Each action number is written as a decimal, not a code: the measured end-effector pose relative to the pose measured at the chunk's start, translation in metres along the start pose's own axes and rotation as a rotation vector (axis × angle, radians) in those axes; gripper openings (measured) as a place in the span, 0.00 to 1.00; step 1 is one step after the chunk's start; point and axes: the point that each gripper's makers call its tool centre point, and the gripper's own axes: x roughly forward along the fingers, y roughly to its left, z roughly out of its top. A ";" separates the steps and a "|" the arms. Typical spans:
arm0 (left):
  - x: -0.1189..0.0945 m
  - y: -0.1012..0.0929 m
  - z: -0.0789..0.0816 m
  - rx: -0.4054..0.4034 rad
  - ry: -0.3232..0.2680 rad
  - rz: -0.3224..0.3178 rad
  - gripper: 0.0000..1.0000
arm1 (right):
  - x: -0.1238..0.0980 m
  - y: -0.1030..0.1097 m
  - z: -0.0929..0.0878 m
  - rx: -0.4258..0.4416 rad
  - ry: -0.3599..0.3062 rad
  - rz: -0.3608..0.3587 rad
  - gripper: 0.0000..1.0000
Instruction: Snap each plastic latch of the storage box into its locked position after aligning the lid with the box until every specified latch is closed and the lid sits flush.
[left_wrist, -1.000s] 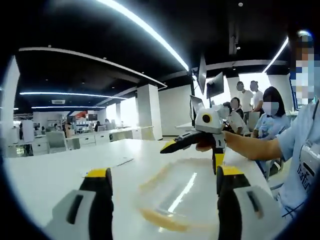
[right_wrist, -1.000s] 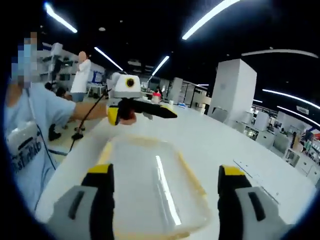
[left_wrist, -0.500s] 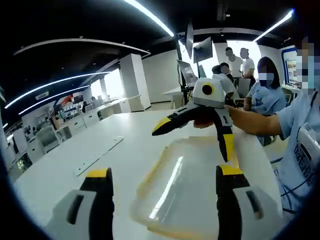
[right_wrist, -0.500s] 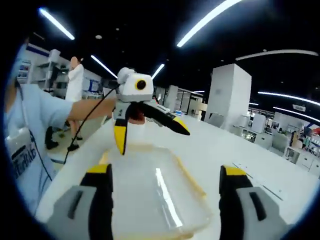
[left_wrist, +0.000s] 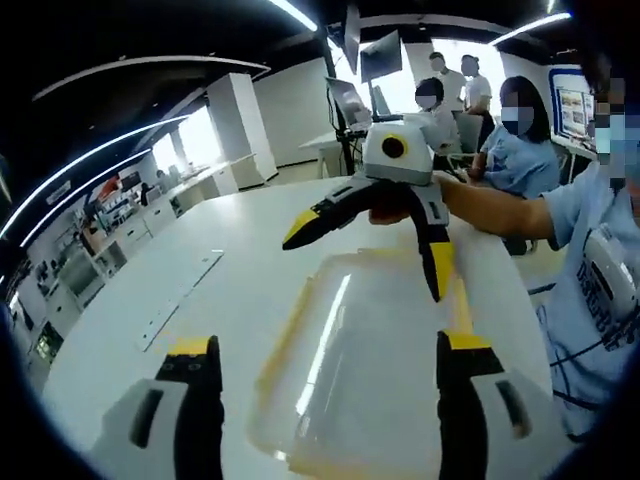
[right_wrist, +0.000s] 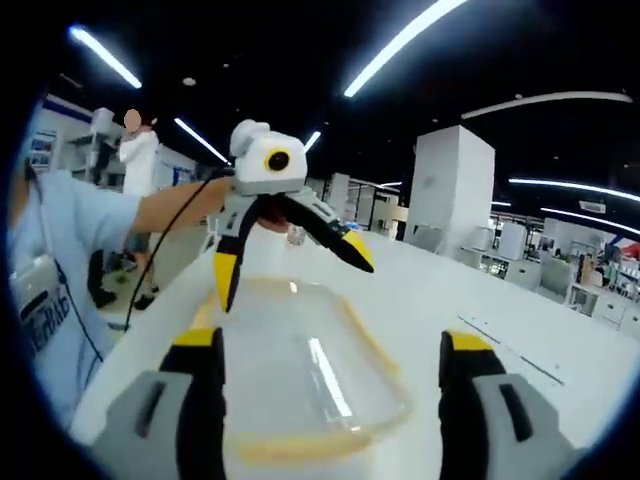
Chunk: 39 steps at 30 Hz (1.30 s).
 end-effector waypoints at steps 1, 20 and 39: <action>0.000 0.001 -0.001 0.003 0.009 -0.003 0.88 | -0.001 0.003 -0.001 0.008 0.001 0.001 0.89; 0.009 0.002 -0.014 -0.104 0.218 -0.141 0.68 | 0.005 0.022 -0.002 0.080 -0.018 0.043 0.85; 0.012 -0.004 -0.025 -0.206 0.392 -0.252 0.57 | 0.005 0.020 -0.002 0.119 -0.035 0.062 0.83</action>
